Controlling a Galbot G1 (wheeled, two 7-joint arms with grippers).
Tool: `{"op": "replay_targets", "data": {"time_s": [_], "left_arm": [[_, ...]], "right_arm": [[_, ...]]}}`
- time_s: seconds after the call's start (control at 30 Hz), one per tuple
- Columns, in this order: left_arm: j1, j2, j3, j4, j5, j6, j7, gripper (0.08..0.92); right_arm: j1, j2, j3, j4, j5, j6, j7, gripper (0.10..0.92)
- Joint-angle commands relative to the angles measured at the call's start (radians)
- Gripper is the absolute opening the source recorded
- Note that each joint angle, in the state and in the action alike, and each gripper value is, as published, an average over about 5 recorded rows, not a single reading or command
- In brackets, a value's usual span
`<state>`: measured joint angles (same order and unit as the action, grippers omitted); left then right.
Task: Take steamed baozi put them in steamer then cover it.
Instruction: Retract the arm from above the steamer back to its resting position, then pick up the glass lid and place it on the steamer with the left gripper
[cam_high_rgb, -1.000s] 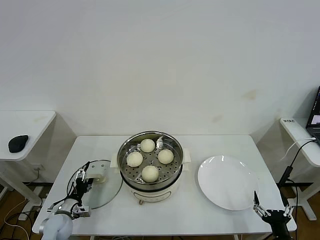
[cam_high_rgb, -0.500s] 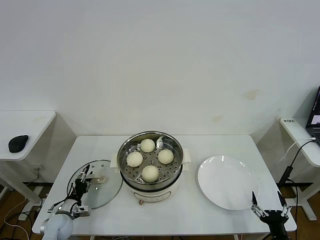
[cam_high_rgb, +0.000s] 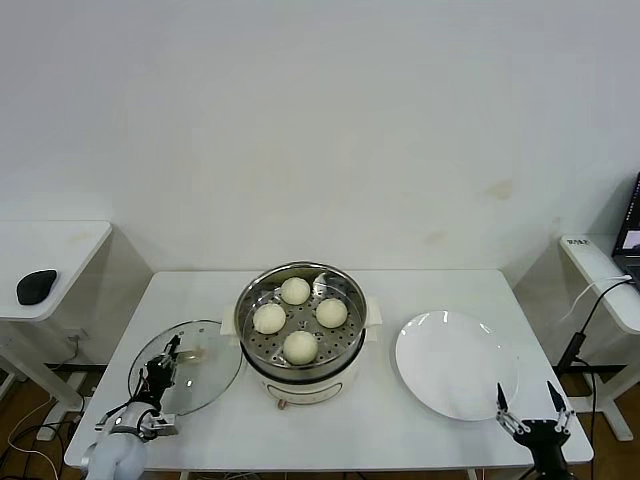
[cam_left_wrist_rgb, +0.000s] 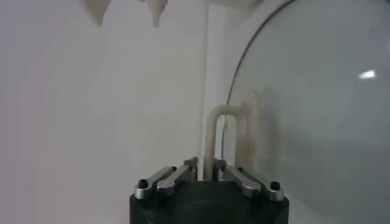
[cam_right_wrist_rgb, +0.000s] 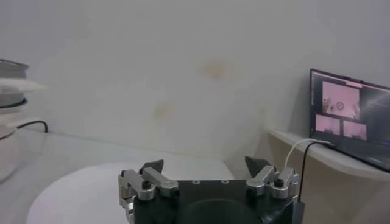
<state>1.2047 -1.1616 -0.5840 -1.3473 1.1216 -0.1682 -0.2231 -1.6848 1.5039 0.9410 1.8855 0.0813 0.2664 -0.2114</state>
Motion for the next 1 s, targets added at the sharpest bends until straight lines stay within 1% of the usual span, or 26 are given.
{"op": "replay_targets", "data": {"time_s": [0.03,0.23,0.47,0.6,0.77,0.87,1.0], "left_arm": [[0.082,0.026,-0.03,-0.176,-0.064,0.049,-0.053,0.147],[0.164,0.092,-0.096,-0.318,-0.105,0.089,0.002,0.147],[0.219,0.188,-0.204,-0.37,-0.124,0.101,0.077,0.147],[0.237,0.232,-0.236,-0.444,-0.148,0.137,0.134,0.147],[0.246,0.271,-0.208,-0.581,-0.212,0.248,0.207,0.147],[0.245,0.283,-0.159,-0.657,-0.249,0.322,0.243,0.147],[0.216,0.29,-0.067,-0.739,-0.282,0.413,0.262,0.147]], "right_arm": [[0.001,-0.002,-0.018,-0.003,-0.019,0.008,-0.002,0.823],[0.001,-0.006,-0.03,0.001,-0.022,0.011,-0.002,0.823],[-0.006,-0.014,-0.039,0.007,-0.022,0.018,-0.003,0.823],[-0.012,-0.013,-0.047,0.014,-0.027,0.021,-0.003,0.823],[-0.012,-0.013,-0.052,0.017,-0.033,0.02,-0.004,0.823],[-0.007,-0.015,-0.047,0.014,-0.034,0.018,-0.005,0.823],[-0.002,-0.014,-0.049,0.007,-0.05,0.02,-0.005,0.823]]}}
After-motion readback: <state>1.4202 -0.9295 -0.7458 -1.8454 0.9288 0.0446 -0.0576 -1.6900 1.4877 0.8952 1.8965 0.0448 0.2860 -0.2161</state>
